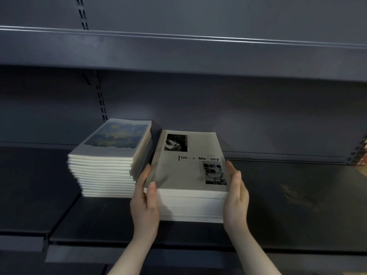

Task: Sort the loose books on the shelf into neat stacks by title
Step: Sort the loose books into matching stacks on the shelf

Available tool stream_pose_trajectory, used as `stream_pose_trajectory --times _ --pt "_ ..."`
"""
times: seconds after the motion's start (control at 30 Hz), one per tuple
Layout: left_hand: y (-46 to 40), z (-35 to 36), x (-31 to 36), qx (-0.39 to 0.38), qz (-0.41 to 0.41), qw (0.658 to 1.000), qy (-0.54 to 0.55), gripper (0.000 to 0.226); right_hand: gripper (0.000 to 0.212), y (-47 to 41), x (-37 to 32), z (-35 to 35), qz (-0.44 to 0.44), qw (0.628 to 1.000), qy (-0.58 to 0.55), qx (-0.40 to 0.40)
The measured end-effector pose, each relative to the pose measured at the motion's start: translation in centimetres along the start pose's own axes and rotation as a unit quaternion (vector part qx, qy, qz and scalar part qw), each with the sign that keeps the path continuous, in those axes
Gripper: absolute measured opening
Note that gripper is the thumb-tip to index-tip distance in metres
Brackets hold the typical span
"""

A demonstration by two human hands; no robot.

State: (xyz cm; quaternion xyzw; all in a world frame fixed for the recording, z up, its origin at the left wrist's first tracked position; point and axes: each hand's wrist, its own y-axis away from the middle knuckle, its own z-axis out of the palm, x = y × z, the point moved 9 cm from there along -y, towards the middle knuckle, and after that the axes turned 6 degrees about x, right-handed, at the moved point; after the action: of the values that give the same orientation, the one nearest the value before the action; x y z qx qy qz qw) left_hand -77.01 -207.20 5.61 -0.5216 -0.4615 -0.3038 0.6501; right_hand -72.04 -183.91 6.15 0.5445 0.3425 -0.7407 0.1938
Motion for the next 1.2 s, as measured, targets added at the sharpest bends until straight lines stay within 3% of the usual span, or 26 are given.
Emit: stream_pose_trajectory --times 0.2,0.33,0.47,0.57,0.67,1.03,1.1,1.2 --pt "-0.3 0.2 0.1 0.005 0.031 0.999 0.002 0.054 0.076 -0.6 0.0 -0.2 -0.064 0.995 0.05 0.056" --pt "-0.4 0.5 -0.1 -0.015 0.011 0.999 0.026 0.058 0.069 -0.7 -0.1 -0.2 -0.079 0.994 0.055 0.051" --pt "-0.3 0.9 -0.6 -0.114 -0.032 0.993 0.011 0.069 0.054 -0.8 -0.1 -0.1 -0.078 0.996 0.051 0.005" --pt "-0.2 0.8 -0.8 -0.197 -0.038 0.979 -0.028 0.09 0.045 -0.4 -0.3 -0.3 -0.079 0.994 0.072 -0.035" --pt "-0.4 0.6 -1.1 -0.241 -0.036 0.969 -0.047 0.092 0.058 0.2 0.6 -0.7 -0.064 0.993 0.078 -0.066" --pt "-0.2 0.6 -2.2 -0.23 -0.078 0.967 -0.073 0.08 0.069 0.3 1.5 -0.1 -0.039 0.995 0.065 -0.071" --pt "0.3 0.4 -2.6 -0.214 -0.105 0.969 -0.066 0.076 0.074 0.5 1.8 -0.1 -0.007 0.994 0.068 -0.084" --pt "1.0 0.2 -2.5 -0.178 -0.154 0.971 -0.037 0.08 0.061 1.3 2.4 -0.1 0.082 0.991 0.045 -0.099"
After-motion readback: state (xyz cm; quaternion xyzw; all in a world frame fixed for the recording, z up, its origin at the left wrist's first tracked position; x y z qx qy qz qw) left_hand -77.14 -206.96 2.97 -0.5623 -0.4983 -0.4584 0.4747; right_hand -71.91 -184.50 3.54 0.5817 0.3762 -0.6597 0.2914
